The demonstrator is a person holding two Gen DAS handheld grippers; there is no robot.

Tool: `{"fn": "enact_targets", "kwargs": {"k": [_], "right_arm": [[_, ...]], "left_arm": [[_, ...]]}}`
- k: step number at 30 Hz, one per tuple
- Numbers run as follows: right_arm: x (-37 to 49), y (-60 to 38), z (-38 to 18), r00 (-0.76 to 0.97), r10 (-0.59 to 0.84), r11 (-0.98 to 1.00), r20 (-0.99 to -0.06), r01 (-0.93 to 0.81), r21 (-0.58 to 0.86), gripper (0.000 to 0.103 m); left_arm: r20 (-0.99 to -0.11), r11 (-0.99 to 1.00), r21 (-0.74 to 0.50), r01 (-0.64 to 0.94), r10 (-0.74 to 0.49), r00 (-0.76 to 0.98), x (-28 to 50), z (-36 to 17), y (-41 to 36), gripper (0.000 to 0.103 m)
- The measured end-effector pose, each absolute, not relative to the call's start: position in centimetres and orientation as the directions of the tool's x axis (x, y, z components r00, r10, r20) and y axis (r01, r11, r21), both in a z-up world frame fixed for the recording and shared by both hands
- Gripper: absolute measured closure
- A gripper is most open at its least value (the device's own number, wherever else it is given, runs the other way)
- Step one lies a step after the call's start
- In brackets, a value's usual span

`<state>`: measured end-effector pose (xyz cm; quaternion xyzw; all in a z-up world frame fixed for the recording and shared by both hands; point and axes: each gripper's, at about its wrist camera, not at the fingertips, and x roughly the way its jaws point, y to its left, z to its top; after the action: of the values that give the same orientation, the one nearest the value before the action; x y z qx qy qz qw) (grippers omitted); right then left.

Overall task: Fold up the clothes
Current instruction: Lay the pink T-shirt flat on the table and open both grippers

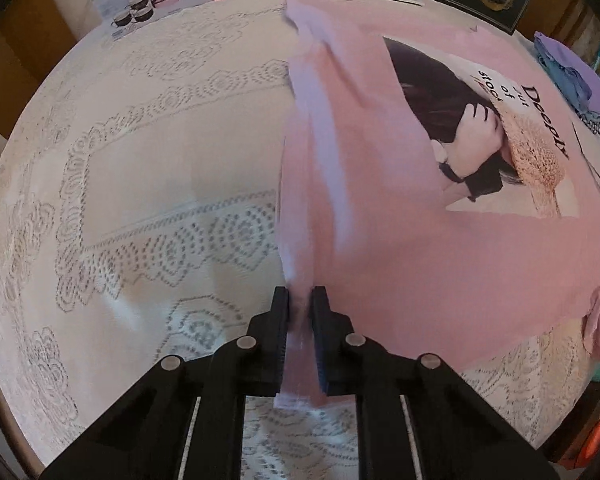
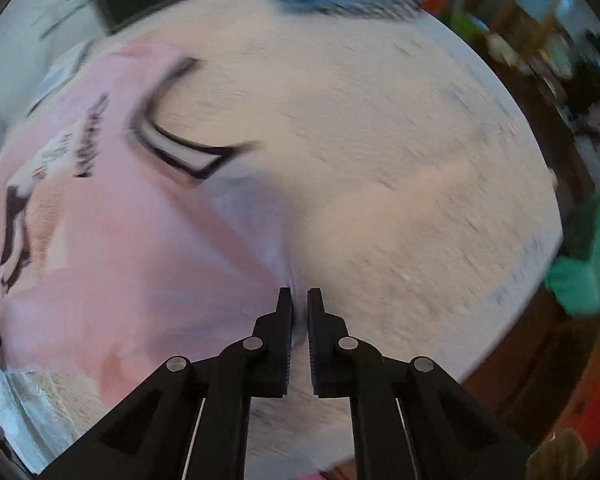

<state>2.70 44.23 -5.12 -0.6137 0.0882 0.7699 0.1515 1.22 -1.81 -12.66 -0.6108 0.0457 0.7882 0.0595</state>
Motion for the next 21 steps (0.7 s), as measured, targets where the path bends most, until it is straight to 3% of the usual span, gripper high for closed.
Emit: {"fn": "enact_targets", "kwargs": {"k": [2, 4, 5, 7, 13, 19, 20, 21], "right_arm": [[4.1, 45.5, -5.1, -0.177, 0.198, -0.91, -0.964, -0.398, -0.115, 0.087], [5.2, 45.8, -4.5, -0.224, 0.115, -0.912, -0.968, -0.41, -0.014, 0.043], [5.9, 45.6, -4.2, -0.255, 0.058, -0.913, -0.965, -0.404, 0.052, 0.038], [7.0, 44.7, -4.0, -0.286, -0.016, -0.919, -0.958, -0.373, 0.127, 0.037], [9.1, 41.1, -5.9, -0.249, -0.119, -0.93, -0.961, -0.31, 0.196, 0.038], [9.6, 38.1, -8.5, -0.218, -0.117, -0.947, -0.969, -0.268, 0.175, 0.037], [9.8, 37.7, -9.0, -0.213, -0.108, -0.952, -0.971, -0.258, 0.163, 0.039], [9.9, 37.3, -9.4, -0.196, -0.09, -0.958, -0.976, -0.252, 0.139, 0.057]], "left_arm": [[-0.968, -0.988, -0.015, -0.151, 0.052, -0.245, 1.4, -12.1, -2.2, 0.089], [-0.962, -0.987, -0.052, -0.152, 0.09, -0.258, 1.9, -11.0, -2.8, 0.078], [-0.957, -0.985, -0.066, -0.157, 0.107, -0.271, 2.3, -10.4, -3.1, 0.073], [-0.951, -0.982, -0.062, -0.179, 0.112, -0.288, 3.0, -9.6, -3.4, 0.058], [-0.952, -0.965, -0.055, -0.255, 0.128, -0.278, 4.2, -10.5, -3.1, 0.057], [-0.962, -0.962, -0.003, -0.273, 0.078, -0.263, 4.0, -12.7, -2.3, 0.058], [-0.961, -0.961, -0.005, -0.277, 0.081, -0.264, 4.1, -12.6, -2.2, 0.059], [-0.961, -0.96, -0.009, -0.279, 0.086, -0.264, 4.1, -12.5, -2.1, 0.072]]}}
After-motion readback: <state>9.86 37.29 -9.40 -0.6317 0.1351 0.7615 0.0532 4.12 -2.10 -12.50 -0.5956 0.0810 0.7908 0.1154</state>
